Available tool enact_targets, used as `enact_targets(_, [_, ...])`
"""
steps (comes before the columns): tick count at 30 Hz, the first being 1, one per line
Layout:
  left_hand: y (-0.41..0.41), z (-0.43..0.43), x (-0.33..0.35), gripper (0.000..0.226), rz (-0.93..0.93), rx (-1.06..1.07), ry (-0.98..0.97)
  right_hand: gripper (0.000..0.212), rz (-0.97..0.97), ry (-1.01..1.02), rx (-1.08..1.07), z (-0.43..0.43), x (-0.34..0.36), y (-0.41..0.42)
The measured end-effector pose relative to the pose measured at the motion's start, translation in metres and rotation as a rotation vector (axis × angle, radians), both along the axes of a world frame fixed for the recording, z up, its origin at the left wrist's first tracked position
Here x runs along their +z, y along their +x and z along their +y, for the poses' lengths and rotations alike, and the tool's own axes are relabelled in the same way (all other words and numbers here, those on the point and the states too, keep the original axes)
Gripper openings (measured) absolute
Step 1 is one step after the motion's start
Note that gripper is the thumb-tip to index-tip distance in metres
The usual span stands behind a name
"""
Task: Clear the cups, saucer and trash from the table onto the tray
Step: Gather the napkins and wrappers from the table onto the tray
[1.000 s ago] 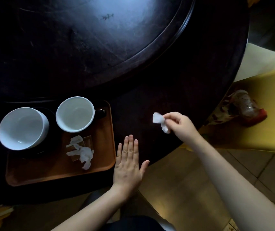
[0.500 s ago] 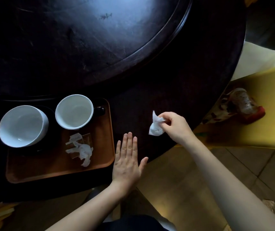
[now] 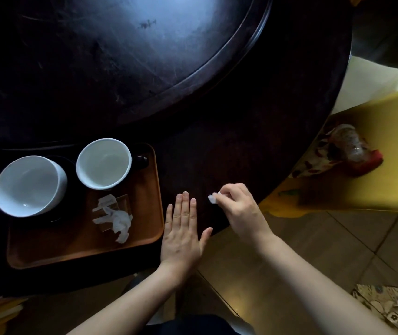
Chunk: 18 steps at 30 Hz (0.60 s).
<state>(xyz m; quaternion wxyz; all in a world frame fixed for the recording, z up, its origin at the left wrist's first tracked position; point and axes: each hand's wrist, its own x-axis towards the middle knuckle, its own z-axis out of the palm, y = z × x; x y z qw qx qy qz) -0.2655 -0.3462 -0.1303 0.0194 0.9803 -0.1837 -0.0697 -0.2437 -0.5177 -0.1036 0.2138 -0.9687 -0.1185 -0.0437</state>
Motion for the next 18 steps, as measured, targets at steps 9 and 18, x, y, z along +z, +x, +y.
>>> enact_targets(9, [0.001, 0.000, 0.000, 0.073, -0.009, -0.003, -0.001, 0.011, -0.184, 0.255, -0.723, -0.070, 0.014, 0.115])
enact_targets(18, [0.002, -0.001, -0.002, 0.074, 0.001, 0.006, -0.006, 0.020, -0.167, 0.152, -0.187, 0.017, -0.007, 0.107])
